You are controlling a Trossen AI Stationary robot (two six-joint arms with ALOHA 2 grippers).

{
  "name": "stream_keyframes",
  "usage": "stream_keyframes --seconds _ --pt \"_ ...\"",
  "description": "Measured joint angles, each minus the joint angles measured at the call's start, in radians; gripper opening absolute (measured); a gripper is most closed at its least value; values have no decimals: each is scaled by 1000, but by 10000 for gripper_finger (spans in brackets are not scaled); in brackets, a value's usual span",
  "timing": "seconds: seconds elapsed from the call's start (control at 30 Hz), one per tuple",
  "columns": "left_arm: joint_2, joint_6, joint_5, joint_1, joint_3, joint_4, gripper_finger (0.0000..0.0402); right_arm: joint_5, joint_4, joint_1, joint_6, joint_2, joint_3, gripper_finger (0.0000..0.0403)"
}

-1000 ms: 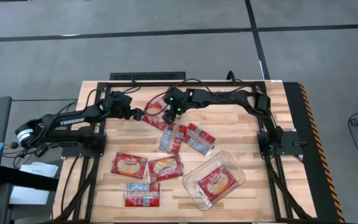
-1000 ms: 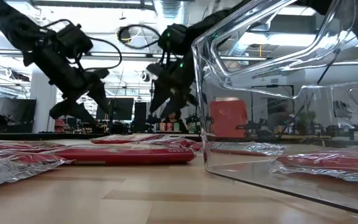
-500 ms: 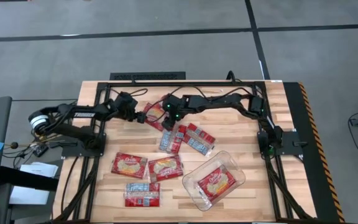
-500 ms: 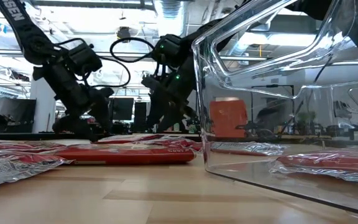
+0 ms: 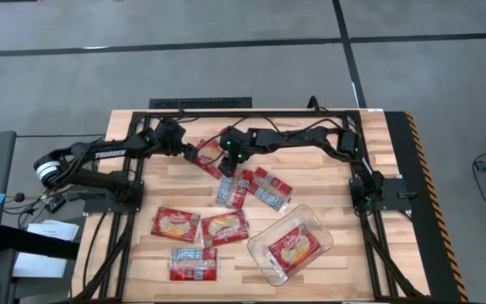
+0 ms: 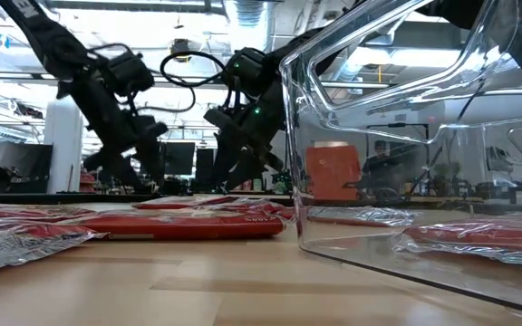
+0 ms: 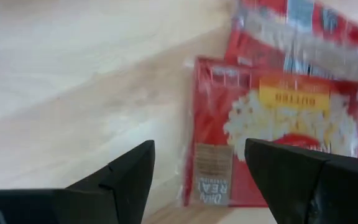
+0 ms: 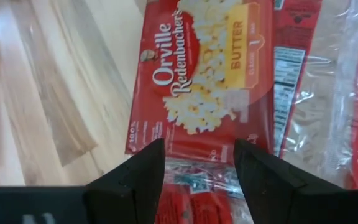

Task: Sort popcorn bags into baskets
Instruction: Put the red popcorn bag into the transparent bin

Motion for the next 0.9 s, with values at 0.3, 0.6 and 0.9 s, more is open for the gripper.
stream_keyframes --seconds 0.3,0.6,0.9 --pt "233 -48 247 28 -12 166 240 -2 9 0 0 0 0 216" --pt "331 -89 512 27 -13 297 209 -20 9 1 0 22 -2 201" --pt "366 -11 514 -14 -11 292 22 -36 7 2 -25 4 19 183"
